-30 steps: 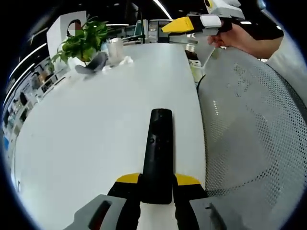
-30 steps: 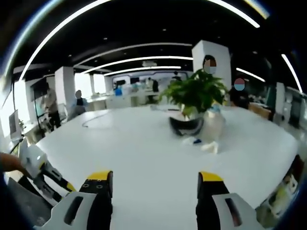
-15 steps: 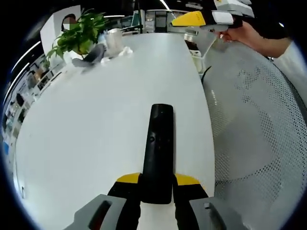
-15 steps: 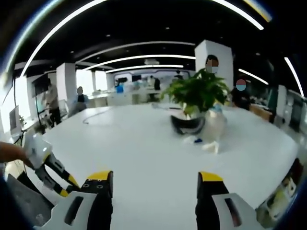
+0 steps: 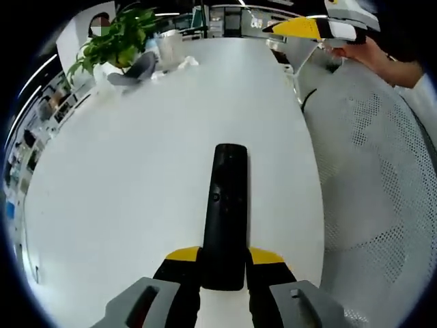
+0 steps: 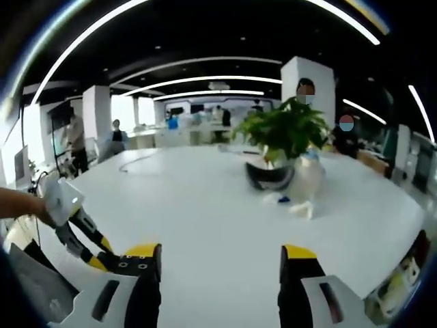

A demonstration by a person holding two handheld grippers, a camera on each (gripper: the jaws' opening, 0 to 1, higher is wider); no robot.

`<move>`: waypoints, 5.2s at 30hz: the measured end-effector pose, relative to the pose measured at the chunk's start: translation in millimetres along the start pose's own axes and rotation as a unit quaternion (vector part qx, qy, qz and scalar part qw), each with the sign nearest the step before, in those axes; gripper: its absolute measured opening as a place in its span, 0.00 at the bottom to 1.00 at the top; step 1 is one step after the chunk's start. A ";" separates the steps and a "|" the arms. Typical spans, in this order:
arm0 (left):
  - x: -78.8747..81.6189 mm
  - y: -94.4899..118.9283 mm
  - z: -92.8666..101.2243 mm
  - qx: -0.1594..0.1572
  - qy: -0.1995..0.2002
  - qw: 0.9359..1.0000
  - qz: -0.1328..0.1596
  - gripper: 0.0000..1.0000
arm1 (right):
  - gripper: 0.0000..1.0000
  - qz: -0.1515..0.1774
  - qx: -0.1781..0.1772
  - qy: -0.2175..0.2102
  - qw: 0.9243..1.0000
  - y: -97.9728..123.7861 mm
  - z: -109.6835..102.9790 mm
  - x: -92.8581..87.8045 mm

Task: Press the specified remote control buttons in sequence, fully releasing each button before pressing the next.

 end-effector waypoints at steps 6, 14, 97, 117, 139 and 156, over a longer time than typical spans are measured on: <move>1.1 1.9 -9.8 -0.003 -0.004 1.000 -0.011 0.24 | 0.68 -0.005 -0.003 0.005 1.000 -0.3 -0.5 -0.6; -0.1 3.4 -26.8 0.000 0.004 1.000 -0.022 0.24 | 0.68 -0.010 -0.005 0.015 1.000 -1.4 -1.8 -1.2; 30.7 -3.4 -113.3 -0.018 0.005 0.990 -0.143 0.24 | 0.62 -0.027 -0.006 0.044 0.999 -3.8 -3.0 -5.2; 32.7 -4.0 -128.1 -0.016 0.016 0.991 -0.133 0.24 | 0.63 -0.033 -0.001 0.046 0.998 -4.2 -4.3 -6.0; 37.5 -5.7 -146.6 -0.018 0.015 0.990 -0.138 0.24 | 0.61 -0.038 -0.012 0.048 0.998 -4.6 -2.9 -6.3; 43.0 -7.3 -162.2 -0.020 0.013 0.989 -0.147 0.24 | 0.61 -0.044 -0.020 0.051 0.998 -4.7 -2.3 -7.6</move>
Point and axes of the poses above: the point that each gripper's makers call its tool centre point, and the gripper's own axes: y roughly backward along the fingers, z roughly to its right, x roughly out of its top, the point moved 10 cm from there along y, roughly backward along the fingers, and after that the axes turned 3 degrees about -x, right-handed, at the moved point
